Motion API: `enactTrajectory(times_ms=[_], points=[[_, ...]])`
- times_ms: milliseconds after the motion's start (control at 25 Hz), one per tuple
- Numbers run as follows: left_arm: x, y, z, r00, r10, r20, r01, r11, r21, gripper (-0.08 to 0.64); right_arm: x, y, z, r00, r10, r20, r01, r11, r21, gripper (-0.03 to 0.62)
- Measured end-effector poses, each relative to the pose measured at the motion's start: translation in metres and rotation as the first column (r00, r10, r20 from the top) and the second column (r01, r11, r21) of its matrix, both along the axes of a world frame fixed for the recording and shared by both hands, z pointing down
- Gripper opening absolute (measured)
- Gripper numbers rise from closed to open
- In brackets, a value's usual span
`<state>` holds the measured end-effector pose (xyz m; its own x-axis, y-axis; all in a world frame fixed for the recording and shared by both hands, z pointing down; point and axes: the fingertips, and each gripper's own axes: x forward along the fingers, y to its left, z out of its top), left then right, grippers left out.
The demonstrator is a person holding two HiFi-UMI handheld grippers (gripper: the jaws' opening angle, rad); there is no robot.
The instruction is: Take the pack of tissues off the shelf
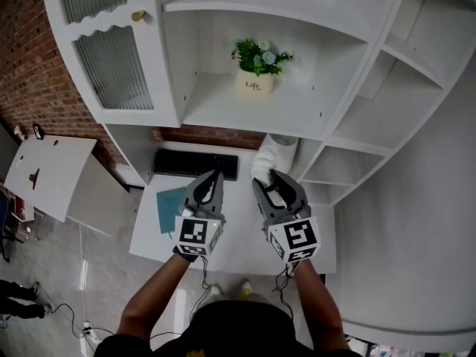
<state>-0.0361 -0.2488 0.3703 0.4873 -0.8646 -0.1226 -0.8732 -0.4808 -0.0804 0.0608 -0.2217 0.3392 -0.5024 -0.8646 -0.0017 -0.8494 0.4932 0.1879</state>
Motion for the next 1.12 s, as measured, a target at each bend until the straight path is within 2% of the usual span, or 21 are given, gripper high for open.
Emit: enactTrajectory(times_ms=[240, 440, 680, 1120], points=[[-0.004, 0.008, 0.043, 1.000, -0.017, -0.001, 0.017, 1.000, 0.002, 0.017, -0.011, 0.005, 0.063, 1.000, -0.019, -0.024, 0.017, 0.995, -0.099, 0.164], [-0.010, 0.006, 0.087, 0.998, -0.041, 0.052, 0.044, 0.997, -0.065, 0.017, -0.015, 0.002, 0.106, 1.000, -0.014, -0.025, 0.010, 0.984, -0.180, 0.164], [-0.016, 0.001, 0.132, 0.997, -0.057, 0.057, 0.065, 0.987, -0.146, 0.017, -0.020, 0.001, 0.146, 1.000, -0.015, -0.015, 0.011, 0.969, -0.248, 0.164], [-0.019, 0.002, 0.185, 0.995, -0.044, 0.088, 0.062, 0.975, -0.215, 0.017, -0.028, 0.001, 0.208, 1.000, -0.006, 0.021, 0.013, 0.934, -0.358, 0.165]])
